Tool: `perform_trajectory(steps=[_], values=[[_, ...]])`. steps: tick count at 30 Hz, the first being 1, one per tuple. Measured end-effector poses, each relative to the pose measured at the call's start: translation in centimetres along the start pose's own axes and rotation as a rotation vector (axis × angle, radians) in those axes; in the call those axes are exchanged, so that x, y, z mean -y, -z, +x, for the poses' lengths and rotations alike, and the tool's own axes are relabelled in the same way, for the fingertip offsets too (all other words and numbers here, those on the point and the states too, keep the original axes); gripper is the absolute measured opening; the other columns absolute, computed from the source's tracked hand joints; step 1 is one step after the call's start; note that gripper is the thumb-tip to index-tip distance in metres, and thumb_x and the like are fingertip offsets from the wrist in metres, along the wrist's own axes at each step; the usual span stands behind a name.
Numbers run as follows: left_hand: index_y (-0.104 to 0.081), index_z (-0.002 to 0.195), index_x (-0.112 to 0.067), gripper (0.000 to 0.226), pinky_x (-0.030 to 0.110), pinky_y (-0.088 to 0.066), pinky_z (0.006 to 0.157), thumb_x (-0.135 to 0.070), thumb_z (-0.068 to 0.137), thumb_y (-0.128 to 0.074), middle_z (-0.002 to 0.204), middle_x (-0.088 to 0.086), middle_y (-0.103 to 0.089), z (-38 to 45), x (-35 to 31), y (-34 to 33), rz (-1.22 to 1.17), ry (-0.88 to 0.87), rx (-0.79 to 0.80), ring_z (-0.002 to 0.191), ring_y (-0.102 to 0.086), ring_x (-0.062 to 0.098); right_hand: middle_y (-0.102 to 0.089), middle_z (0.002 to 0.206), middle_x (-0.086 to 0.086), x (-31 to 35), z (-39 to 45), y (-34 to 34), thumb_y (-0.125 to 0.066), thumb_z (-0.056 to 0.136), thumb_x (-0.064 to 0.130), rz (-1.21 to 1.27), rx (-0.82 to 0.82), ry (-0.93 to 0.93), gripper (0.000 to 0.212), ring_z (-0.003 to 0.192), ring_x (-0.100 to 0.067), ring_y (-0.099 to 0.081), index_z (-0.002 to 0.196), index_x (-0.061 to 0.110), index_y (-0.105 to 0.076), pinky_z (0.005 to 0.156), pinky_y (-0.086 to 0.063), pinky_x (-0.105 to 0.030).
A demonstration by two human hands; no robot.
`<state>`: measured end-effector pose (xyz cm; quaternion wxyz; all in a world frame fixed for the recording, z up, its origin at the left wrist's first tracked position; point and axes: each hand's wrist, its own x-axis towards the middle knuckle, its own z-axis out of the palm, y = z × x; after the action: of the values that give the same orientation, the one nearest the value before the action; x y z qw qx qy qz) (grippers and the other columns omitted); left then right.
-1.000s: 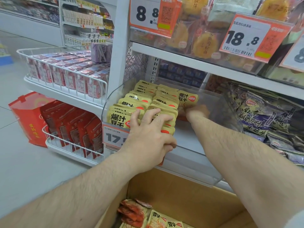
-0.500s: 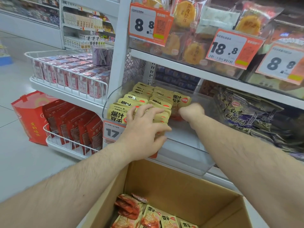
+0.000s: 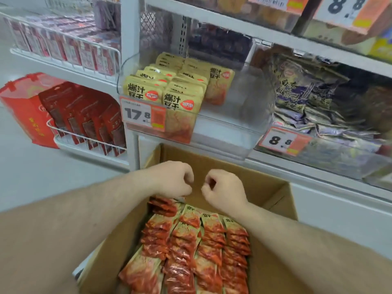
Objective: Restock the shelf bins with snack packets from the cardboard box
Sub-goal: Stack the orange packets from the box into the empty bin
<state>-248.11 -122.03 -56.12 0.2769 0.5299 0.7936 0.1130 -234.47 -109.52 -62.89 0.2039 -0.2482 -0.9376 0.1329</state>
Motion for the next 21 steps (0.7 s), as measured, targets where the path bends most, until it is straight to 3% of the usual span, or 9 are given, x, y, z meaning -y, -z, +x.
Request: perform_trajectory(steps=[4, 9, 15, 19, 21], values=[[-0.060, 0.118, -0.029, 0.027, 0.029, -0.049, 0.091, -0.032, 0.090, -0.062, 0.118, -0.009, -0.060, 1.2, 0.2, -1.4, 0.035, 0.011, 0.113, 0.102, -0.056, 0.013, -0.068, 0.103, -0.002, -6.8, -2.6, -5.8, -0.053, 0.083, 0.023, -0.246, 0.596, -0.322, 0.014, 0.100, -0.027, -0.063, 0.093, 0.019, -0.063, 0.077, -0.050, -0.030], [-0.060, 0.115, -0.028, 0.024, 0.030, -0.049, 0.093, -0.033, 0.091, -0.061, 0.114, -0.011, -0.060, 2.5, 1.3, -2.0, 0.079, 0.046, 0.205, 0.102, -0.056, 0.013, -0.068, 0.113, -0.003, -11.3, -6.1, -10.7, -0.051, 0.082, 0.025, -0.572, 0.850, -0.327, 0.027, 0.109, -0.027, -0.062, 0.105, 0.021, -0.066, 0.093, -0.049, -0.036], [-0.062, 0.115, -0.027, 0.024, 0.031, -0.051, 0.095, -0.033, 0.092, -0.063, 0.106, -0.014, -0.061, 2.8, 1.8, -2.7, 0.000, 0.107, 0.273, 0.100, -0.060, 0.010, -0.064, 0.123, -0.002, -13.8, -7.8, -14.1, -0.044, 0.090, 0.013, -0.682, 0.763, -0.258, 0.035, 0.119, -0.024, -0.054, 0.117, 0.021, -0.065, 0.102, -0.038, -0.037], [-0.066, 0.115, -0.023, 0.023, 0.034, -0.053, 0.094, -0.029, 0.093, -0.063, 0.110, -0.005, -0.068, 2.4, 1.5, -2.5, -0.103, 0.192, 0.283, 0.101, -0.064, 0.015, -0.063, 0.120, 0.000, -13.7, -7.5, -13.1, -0.045, 0.091, 0.017, -0.573, 0.574, -0.223, 0.031, 0.112, -0.022, -0.056, 0.120, 0.021, -0.056, 0.093, -0.038, -0.035], [-0.066, 0.115, -0.020, 0.023, 0.038, -0.054, 0.089, -0.029, 0.094, -0.062, 0.112, 0.001, -0.069, 2.4, 1.7, -2.5, -0.246, 0.286, 0.260, 0.101, -0.065, 0.019, -0.063, 0.113, -0.003, -12.8, -7.0, -12.1, -0.040, 0.096, 0.018, -0.421, 0.444, -0.260, 0.018, 0.100, -0.030, -0.062, 0.112, 0.019, -0.049, 0.083, -0.042, -0.037]])
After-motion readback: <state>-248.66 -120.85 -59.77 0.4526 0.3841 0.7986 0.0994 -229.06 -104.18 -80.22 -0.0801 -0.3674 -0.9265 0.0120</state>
